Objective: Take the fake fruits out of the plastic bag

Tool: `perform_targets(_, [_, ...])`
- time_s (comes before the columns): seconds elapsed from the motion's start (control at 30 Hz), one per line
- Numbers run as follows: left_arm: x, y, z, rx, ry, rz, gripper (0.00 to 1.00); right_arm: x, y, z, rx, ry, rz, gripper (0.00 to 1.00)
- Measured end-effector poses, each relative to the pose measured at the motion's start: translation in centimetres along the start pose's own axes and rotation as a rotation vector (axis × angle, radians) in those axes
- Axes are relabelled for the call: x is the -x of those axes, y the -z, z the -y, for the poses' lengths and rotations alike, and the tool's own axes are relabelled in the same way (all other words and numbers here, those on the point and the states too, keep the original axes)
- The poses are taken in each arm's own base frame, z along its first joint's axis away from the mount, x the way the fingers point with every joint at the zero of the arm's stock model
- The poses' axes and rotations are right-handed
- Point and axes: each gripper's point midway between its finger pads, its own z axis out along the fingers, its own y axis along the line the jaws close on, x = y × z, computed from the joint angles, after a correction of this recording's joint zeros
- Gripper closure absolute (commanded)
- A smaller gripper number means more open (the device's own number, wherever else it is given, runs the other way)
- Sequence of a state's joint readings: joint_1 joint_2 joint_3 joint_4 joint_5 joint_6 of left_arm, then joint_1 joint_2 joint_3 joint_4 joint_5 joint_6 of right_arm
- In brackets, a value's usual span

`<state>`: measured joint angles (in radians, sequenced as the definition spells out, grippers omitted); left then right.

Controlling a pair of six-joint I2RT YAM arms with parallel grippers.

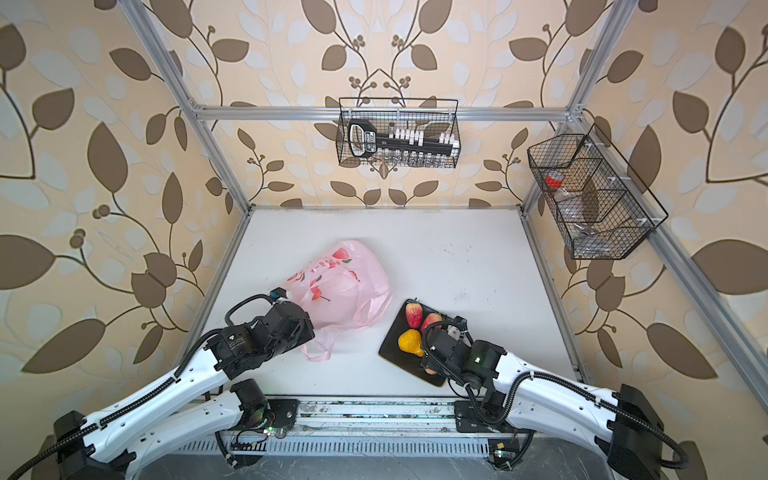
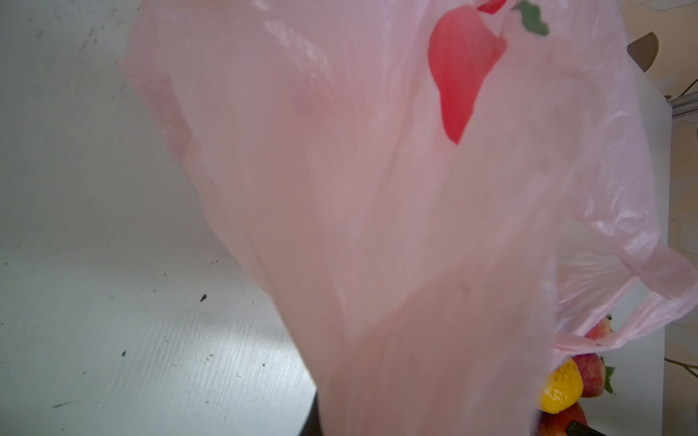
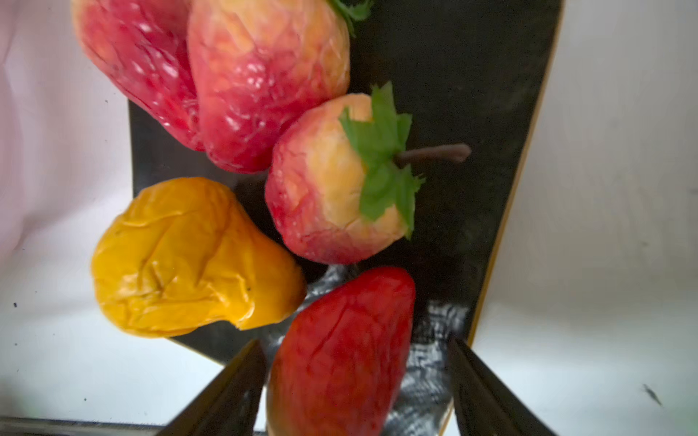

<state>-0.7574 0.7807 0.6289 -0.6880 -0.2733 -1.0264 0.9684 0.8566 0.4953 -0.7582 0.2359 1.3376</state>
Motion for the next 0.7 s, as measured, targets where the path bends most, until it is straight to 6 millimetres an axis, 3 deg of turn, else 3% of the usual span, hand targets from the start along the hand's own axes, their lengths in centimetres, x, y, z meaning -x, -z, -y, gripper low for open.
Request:
perform_targets(0.13, [0.0,0.0,0.0,0.001,0.003,0.001,1.0,1.6,3.1,-2.3,0.091,-0.011,0.036,0.24])
perform_targets(0.23, [0.1,0.0,0.0,0.002,0.003,0.004,1.0,3.5,6.5,-5.2,0.224,0.01,0.095,0.29])
perform_targets(0.4, [0.1,0.1,0.0,-0.003,0.005,0.006,1.0,5.6,11.0,-11.7,0.483,0.174,0.193,0.38])
perform_targets(0.53, [0.1,0.1,0.0,-0.005,0.005,0.007,1.0,5.1,11.2,-16.9,0.586,0.354,0.184,0.44])
perform_targets(0.7, [0.1,0.2,0.0,-0.005,0.005,0.007,1.0,2.9,7.7,-22.4,0.61,0.566,0.118,0.49])
